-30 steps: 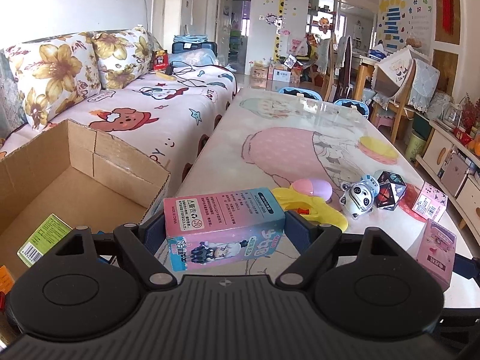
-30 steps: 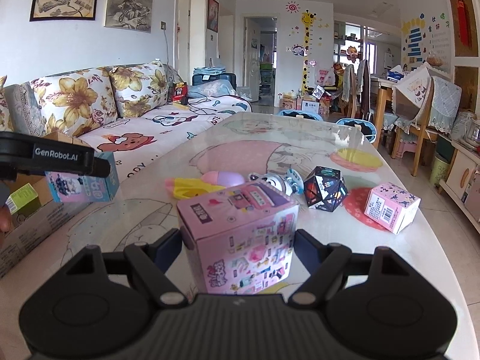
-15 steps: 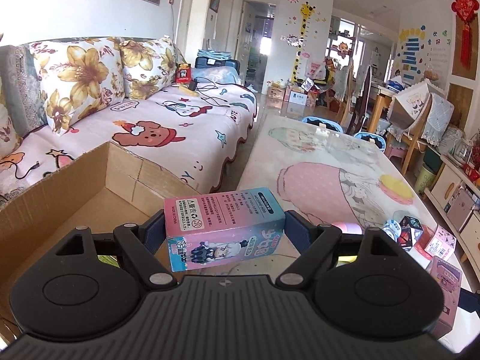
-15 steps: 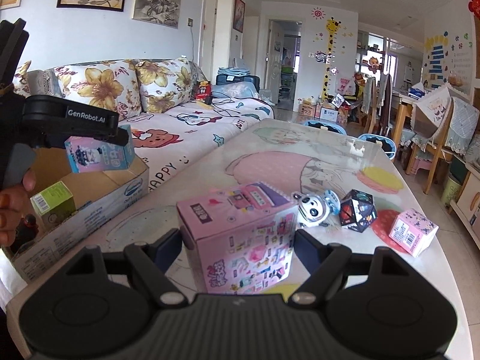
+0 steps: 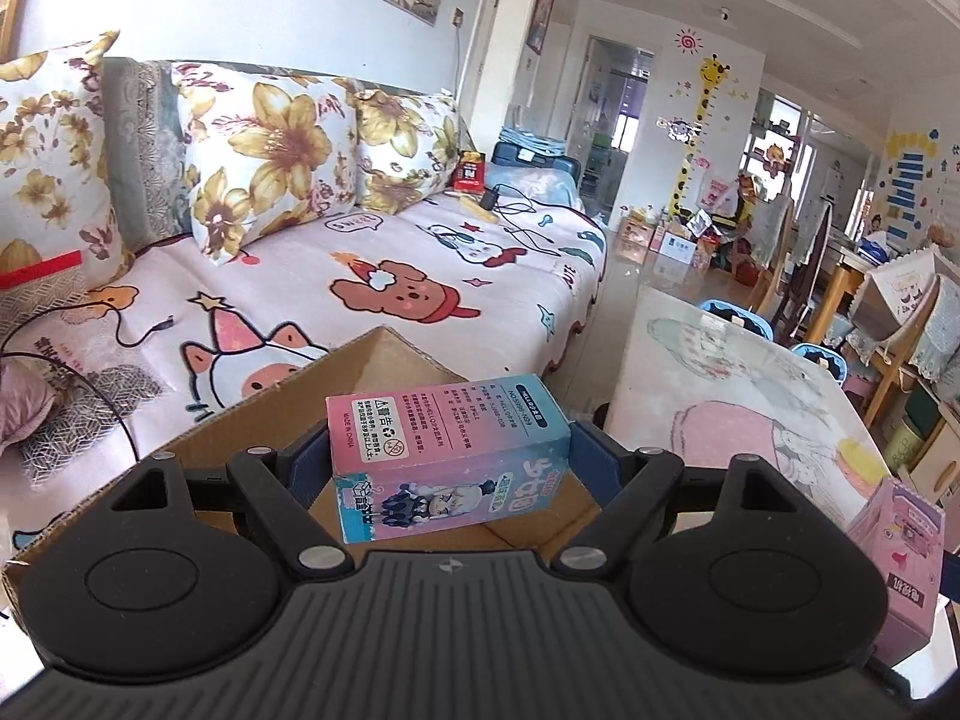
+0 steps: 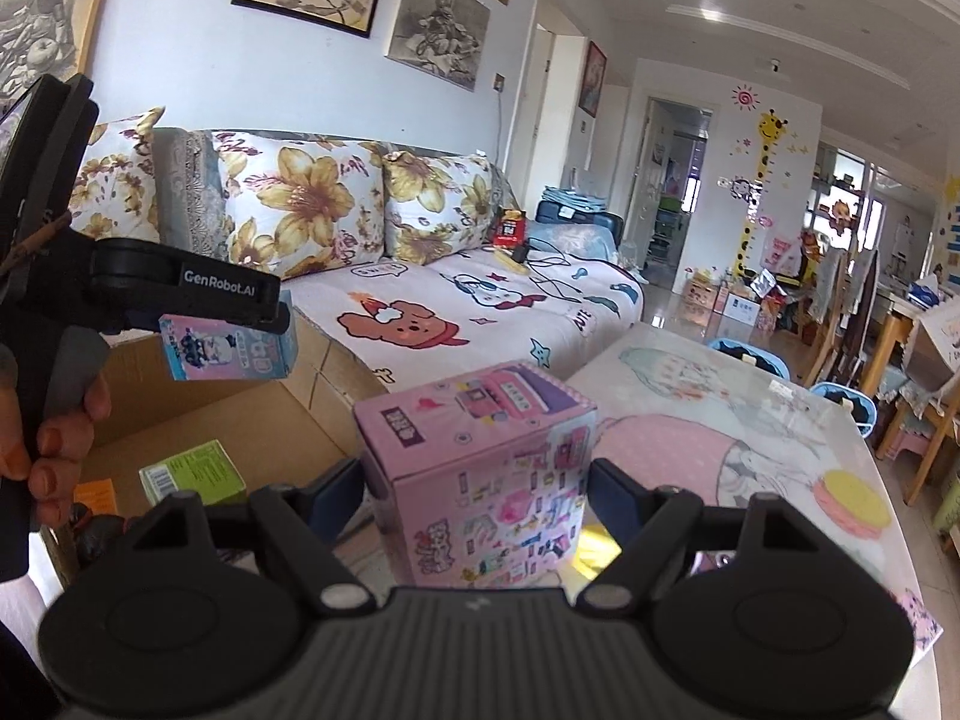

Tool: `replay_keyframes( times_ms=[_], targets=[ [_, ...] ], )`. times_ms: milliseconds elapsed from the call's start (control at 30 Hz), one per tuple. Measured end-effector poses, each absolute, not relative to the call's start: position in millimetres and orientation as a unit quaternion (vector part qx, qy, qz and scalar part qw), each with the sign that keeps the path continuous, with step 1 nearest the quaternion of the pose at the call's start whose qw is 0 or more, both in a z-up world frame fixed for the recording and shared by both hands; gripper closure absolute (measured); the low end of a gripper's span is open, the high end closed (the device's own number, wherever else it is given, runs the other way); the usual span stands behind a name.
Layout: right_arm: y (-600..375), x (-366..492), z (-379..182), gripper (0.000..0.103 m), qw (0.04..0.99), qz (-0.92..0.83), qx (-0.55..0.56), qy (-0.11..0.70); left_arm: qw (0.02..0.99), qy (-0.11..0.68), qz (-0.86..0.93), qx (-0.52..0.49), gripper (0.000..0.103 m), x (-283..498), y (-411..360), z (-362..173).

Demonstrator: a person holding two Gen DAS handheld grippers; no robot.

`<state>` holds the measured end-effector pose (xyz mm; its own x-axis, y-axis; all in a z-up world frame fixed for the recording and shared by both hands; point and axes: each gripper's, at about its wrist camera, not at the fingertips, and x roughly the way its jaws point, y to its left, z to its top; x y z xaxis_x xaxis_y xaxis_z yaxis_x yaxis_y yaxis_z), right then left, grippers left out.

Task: Organize rigid objects
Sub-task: 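Carry the pink carton with the left tool while the right tool carries the pink box to the cardboard box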

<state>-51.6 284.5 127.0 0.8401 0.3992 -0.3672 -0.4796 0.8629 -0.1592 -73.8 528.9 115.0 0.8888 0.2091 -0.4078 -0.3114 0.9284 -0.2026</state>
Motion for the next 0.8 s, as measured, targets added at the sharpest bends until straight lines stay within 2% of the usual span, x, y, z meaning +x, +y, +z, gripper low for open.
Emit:
replay_keyframes(
  times_ms=[300,800],
  targets=[
    [334,-25,124,0.022,0.936,0.272,-0.158,0.157,0.951,0.201,0.177,-0.153,0.001,-85,544,114],
    [395,12,84,0.022,0.912,0.288,-0.216,0.198,0.938,0.234,0.197,-0.162,0.000,-79,559,111]
  ],
)
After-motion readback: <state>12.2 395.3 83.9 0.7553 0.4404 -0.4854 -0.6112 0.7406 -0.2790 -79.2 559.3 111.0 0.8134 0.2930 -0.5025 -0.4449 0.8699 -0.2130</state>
